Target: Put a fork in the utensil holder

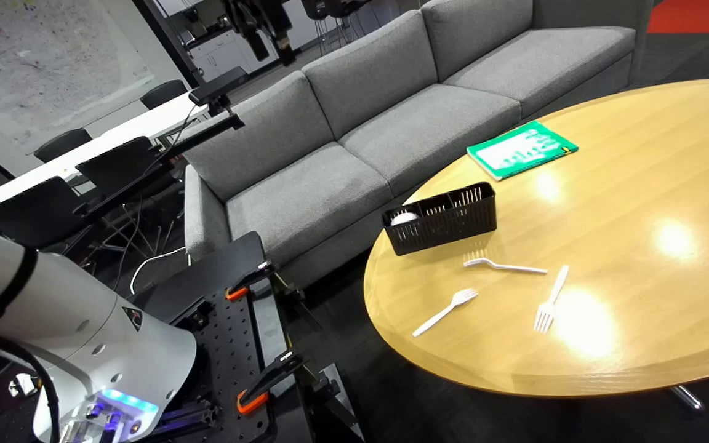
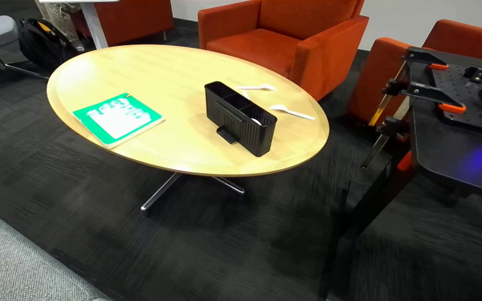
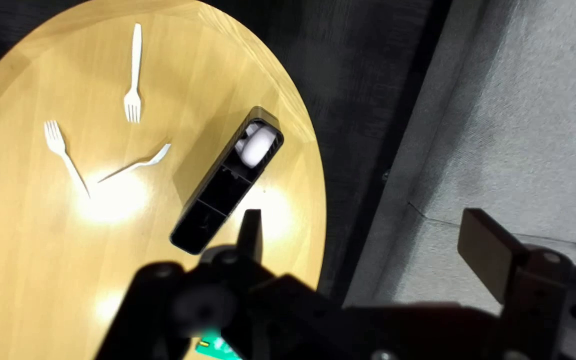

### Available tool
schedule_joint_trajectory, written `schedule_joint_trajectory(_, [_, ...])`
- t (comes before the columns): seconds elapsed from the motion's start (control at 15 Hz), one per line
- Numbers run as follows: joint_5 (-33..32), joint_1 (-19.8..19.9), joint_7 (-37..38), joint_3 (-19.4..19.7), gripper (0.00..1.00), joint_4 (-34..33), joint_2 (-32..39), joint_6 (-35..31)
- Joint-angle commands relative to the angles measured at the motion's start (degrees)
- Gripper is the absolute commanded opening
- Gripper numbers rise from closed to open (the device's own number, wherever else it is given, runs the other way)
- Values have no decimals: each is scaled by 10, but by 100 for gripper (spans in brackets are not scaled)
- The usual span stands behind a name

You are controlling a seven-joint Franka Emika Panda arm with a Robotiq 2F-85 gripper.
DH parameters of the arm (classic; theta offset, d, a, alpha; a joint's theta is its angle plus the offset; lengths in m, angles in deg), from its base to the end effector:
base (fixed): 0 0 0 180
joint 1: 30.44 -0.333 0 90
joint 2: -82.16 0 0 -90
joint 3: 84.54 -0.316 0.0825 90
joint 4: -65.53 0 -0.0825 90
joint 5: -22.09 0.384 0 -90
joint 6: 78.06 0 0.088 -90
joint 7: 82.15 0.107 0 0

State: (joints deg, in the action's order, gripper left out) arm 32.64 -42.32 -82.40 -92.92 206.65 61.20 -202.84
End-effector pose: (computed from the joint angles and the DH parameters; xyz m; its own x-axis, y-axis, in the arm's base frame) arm 0.4049 0.1581 0.4349 0.9669 0.2440 0.0745 0.2510 -0.9621 -0.1062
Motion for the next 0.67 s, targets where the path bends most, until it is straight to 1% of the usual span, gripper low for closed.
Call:
schedule_joint_trajectory(0.0, [-9, 51, 33, 26, 100, -14, 102, -62])
schedule_joint_trajectory(0.13, [-5, 73, 51, 41, 100, -31, 164, -95])
schedule_joint_trajectory(0.27, [4, 87, 82, 52, 100, -49, 209, -110])
schedule_joint_trajectory(0.4, [9, 93, 126, 58, 100, -74, 260, -122])
schedule_joint_trajectory(0.6, [15, 91, 204, 65, 100, -109, 340, -176])
